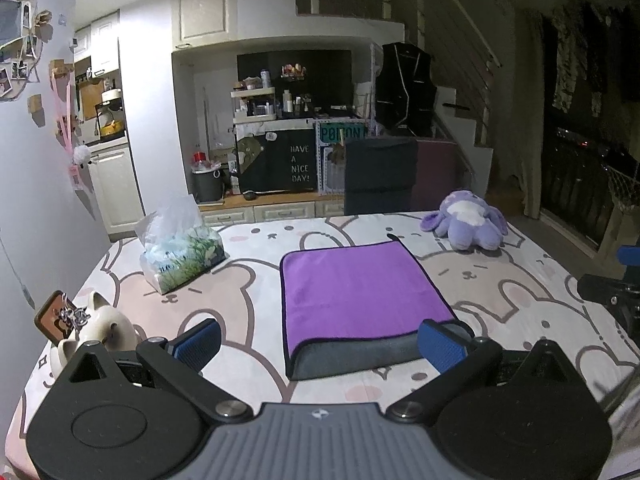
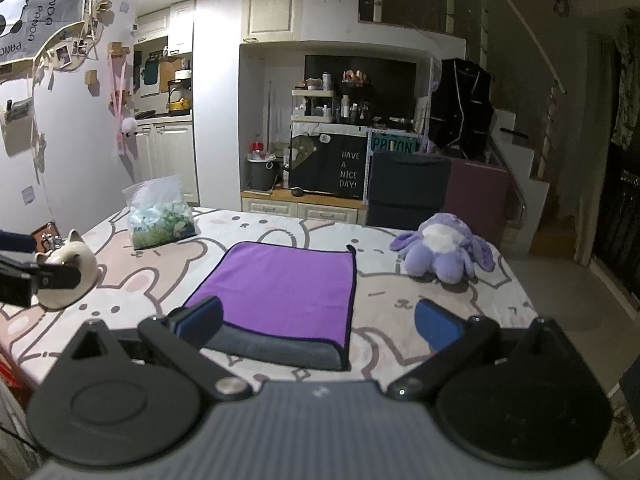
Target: Fold towel
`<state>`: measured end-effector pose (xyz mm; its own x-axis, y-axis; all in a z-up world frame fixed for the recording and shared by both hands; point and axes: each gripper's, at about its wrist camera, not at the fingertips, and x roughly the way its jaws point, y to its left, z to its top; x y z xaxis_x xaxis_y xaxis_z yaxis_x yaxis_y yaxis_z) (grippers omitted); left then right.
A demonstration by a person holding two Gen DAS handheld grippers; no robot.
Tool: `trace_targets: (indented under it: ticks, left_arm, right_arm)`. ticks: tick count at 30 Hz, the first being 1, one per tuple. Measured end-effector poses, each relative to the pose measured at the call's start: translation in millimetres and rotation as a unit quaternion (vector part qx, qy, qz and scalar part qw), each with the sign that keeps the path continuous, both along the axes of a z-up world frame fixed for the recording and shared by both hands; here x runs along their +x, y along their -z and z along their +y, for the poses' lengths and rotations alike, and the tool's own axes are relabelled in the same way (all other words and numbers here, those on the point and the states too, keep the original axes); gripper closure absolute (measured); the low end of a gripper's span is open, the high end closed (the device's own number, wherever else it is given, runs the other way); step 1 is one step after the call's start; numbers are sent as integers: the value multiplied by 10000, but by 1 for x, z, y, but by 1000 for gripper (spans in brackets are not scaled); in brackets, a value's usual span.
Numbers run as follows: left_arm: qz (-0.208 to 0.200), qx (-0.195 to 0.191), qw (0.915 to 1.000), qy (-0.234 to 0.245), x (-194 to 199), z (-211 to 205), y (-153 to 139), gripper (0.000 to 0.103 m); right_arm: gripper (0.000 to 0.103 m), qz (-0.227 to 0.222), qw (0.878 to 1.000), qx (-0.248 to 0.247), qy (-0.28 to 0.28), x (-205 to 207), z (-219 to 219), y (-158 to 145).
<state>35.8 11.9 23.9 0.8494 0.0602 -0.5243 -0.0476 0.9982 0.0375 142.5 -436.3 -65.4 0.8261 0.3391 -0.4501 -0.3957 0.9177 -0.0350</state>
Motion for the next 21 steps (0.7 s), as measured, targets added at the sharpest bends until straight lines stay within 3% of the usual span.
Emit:
trace_targets:
  ticks: [21]
  left_arm:
    - [-99, 209, 9997, 128, 93, 23, 19, 0]
  right_arm:
    - [0, -94, 10000, -6, -33, 74, 12, 14]
